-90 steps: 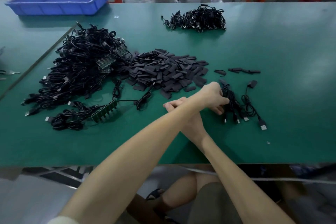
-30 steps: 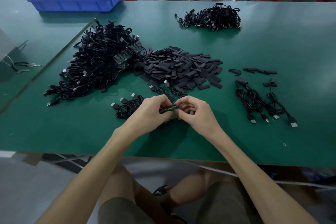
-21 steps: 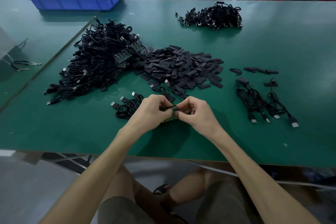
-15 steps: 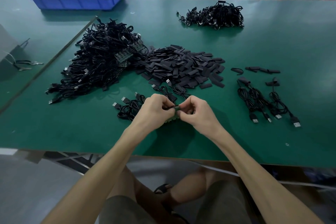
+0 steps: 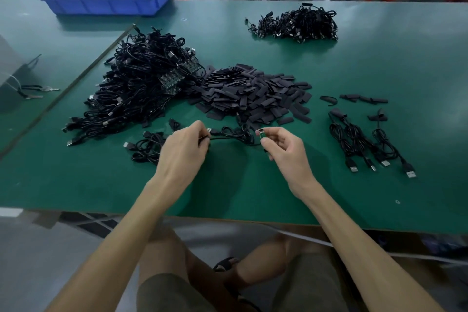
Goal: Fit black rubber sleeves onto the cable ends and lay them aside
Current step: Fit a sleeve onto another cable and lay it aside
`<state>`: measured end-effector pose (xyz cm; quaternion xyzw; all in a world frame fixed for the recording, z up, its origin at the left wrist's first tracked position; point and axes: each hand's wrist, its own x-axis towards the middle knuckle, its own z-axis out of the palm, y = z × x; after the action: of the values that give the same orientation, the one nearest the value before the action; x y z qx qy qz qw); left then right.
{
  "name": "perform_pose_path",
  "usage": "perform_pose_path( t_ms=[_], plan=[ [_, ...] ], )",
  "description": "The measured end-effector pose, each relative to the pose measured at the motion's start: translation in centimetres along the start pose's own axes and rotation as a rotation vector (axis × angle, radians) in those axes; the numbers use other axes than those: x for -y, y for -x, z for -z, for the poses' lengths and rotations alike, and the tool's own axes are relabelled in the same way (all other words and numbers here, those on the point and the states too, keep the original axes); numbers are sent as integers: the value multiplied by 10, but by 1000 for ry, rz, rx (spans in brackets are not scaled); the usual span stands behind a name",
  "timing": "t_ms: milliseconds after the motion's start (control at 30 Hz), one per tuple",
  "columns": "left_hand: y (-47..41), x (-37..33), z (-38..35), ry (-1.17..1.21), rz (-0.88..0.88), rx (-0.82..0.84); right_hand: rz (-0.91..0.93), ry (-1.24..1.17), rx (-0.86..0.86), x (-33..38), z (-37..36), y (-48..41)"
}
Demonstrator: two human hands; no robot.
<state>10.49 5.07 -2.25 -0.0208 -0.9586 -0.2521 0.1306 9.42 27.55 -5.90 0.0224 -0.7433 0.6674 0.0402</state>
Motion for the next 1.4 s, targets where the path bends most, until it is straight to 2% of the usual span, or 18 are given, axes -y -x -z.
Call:
perform_pose_path(
  t_ms=[100,333,500,600,700,833,900,1033,1100,1200,1400],
  plan=[
    [-2,18,6,-30,28,-75,-2,-55,3,1,1,1],
    [-9,44,13,-89,72,-169,-102,-374,-176,-1,9,-3],
    [-15,47,14,-162,112,-190,8,-271,-163,-1,7,-2],
    [-13,43,9,-280,78,-168,27,-359,-132,1,6,-1],
    [-11,25,2,-274,-63,-164,17,-443,-132,0,9,-1],
    [-16,-10,-9,-145,-346,-70,2,-521,-113,1,13,0],
    [-21,-21,-18,-118,-428,31,-14,-549,-121,3,13,0],
    [-29,-28,-34,-4,-352,268,-61,-573,-134,3,13,0],
    [-33,-28,-39,-11,-333,336,-85,-590,-134,3,13,-1],
    [-38,-28,-45,-26,-294,346,-93,-576,-128,2,13,-1],
    [-36,-25,-47,-48,-227,320,-27,-386,-100,-2,9,-1]
  ],
)
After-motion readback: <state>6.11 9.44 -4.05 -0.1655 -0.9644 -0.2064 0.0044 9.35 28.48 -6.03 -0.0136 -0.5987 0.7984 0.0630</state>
